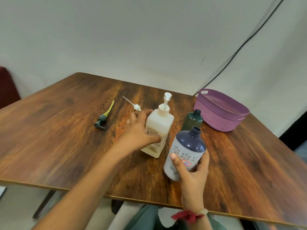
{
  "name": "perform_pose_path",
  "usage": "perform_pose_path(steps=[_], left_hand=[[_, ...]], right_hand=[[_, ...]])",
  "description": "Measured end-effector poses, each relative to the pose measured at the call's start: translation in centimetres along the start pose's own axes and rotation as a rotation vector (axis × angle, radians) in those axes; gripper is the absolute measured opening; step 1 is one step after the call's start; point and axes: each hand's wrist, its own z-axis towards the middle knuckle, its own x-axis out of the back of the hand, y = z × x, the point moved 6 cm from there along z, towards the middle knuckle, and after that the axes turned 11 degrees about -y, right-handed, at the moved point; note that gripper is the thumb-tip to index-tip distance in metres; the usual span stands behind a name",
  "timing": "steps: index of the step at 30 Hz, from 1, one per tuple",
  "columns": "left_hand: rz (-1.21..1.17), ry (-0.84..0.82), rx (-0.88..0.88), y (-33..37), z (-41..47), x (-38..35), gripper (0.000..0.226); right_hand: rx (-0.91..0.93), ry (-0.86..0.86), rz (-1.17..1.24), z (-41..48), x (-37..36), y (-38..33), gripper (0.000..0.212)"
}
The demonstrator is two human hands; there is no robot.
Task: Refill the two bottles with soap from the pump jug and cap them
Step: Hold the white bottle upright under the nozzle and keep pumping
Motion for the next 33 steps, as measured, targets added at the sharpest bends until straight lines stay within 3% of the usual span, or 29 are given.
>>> perform_pose_path(steps=[2,6,10,13,16,21,24,33], left_hand=[[-0.083,-0.050,-0.098,-0.5,-0.3,2.4,0.062],[-0.158,0.158,-0.406,3.1,0.3,8.2,0.027],[0.067,-0.078,-0.653,10.2,2.7,7.6,0.024],[0.278,-0.216,-0.618,11.4,4.6,4.9,0.038],[0.228,-0.248,-0.616,11.3,5.0,3.6,0.052],[0.350,-0.047,-0.584,11.6,4.9,3.6,0.059],[0.402,-0.009,-0.492,11.6,5.0,3.6,0.056],[0.306,-0.343,-0.277,11.5,6.4,3.1,0.032]], right_hand=[[-0.014,-0.015,0.030,-0.1,-0.2,0.4,0.079],[-0.012,-0.072,0.031,-0.6,-1.4,1.1,0.081],[0.010,-0.118,-0.016,-1.1,-2.7,0.8,0.077],[0.003,-0.127,-0.039,-1.3,-2.9,1.0,0.083],[-0.006,-0.126,-0.053,-1.4,-2.8,1.2,0.088],[-0.021,-0.116,-0.029,-1.3,-2.3,1.1,0.078],[0.001,-0.118,-0.060,-0.7,-1.9,0.5,0.073],[-0.004,-0.035,-0.080,1.3,-0.3,-1.7,0.071]])
